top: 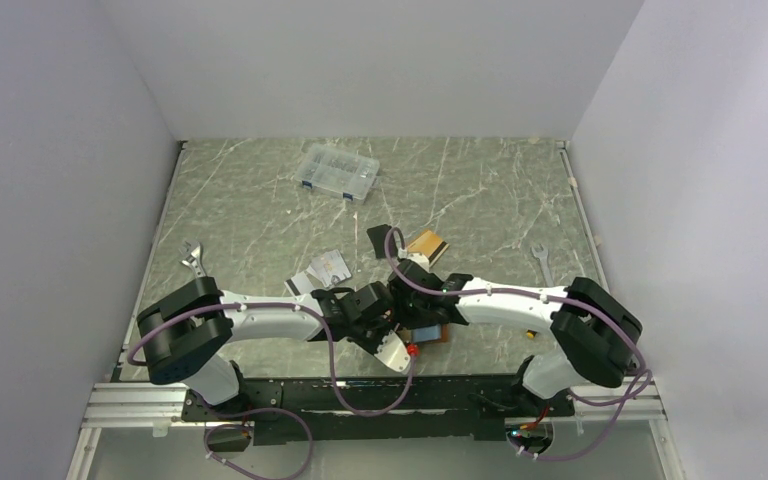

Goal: Put the credit cards into the card holder
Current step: Insert the credit card into the card holder.

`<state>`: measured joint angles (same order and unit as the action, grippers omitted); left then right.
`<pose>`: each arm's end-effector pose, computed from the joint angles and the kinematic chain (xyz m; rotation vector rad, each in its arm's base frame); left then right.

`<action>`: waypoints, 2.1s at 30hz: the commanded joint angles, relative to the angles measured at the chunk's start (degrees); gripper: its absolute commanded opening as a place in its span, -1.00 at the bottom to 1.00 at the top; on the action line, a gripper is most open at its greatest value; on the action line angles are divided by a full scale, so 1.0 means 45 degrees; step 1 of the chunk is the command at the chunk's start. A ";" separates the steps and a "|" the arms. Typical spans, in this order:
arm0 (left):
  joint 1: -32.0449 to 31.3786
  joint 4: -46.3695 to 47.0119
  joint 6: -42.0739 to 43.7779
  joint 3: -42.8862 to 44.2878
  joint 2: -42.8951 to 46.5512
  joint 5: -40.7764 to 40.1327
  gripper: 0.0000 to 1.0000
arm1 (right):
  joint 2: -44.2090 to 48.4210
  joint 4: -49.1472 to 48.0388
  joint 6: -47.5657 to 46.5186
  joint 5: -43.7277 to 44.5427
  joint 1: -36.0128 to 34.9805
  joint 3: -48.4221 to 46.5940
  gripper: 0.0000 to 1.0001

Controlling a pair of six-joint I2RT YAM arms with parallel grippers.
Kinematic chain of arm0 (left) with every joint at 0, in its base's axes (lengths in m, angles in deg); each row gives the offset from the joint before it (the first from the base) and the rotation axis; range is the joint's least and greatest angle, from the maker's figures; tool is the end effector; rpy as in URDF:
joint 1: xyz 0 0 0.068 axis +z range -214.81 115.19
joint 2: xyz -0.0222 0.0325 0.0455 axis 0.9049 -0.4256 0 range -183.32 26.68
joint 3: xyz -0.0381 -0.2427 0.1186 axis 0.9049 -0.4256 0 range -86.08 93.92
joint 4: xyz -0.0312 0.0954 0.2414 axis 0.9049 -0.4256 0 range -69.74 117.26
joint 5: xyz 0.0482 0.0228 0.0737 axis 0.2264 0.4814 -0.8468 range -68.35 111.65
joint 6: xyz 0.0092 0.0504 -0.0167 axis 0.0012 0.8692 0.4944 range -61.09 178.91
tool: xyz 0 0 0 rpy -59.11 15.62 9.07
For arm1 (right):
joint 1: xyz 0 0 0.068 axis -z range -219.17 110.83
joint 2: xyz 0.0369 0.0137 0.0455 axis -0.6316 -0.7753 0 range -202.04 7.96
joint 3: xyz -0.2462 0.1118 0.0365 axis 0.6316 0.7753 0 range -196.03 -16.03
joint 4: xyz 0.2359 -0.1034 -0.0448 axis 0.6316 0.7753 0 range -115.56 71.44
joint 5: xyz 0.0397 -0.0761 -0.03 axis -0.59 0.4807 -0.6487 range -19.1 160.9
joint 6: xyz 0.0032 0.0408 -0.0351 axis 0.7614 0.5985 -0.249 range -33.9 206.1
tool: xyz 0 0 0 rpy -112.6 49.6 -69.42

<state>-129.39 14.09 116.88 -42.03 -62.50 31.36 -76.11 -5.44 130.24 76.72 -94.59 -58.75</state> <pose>0.1187 -0.2636 0.1534 2.2988 1.1887 -0.2618 0.1553 0.2190 0.1632 -0.2317 2.7012 0.4372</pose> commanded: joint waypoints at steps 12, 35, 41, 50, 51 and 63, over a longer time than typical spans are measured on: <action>0.0135 -0.1323 -0.0025 -0.0318 -0.0108 0.0413 -1.00 | 0.0376 -0.0431 0.0208 -0.0436 0.0016 -0.0829 0.13; 0.3719 -0.4114 -0.5759 0.3200 0.0087 0.4231 -1.00 | 0.1563 0.4984 -0.0837 0.3783 0.0113 -0.1781 0.49; 0.4656 -0.3806 -0.6847 0.3035 -0.0343 0.5002 -1.00 | 0.0281 0.5644 -0.0704 0.5302 -0.0426 -0.2130 0.50; 0.5364 -0.3249 -0.7356 0.2730 -0.0149 0.5582 -1.00 | 0.0479 0.5488 0.0118 0.5770 -0.0434 -0.1303 0.44; 0.5461 -0.3207 -0.7473 0.2730 -0.0111 0.5796 -1.00 | 0.0755 0.5358 0.0342 0.5717 -0.0428 -0.1029 0.43; 0.5634 -0.3039 -0.7943 0.2602 -0.0214 0.6169 -1.00 | 0.7272 -0.1571 0.0982 -0.0975 0.3440 0.5287 0.34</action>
<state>-103.99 -1.28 81.74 -30.46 -64.19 56.74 -51.02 1.31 132.97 85.88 -86.37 -41.27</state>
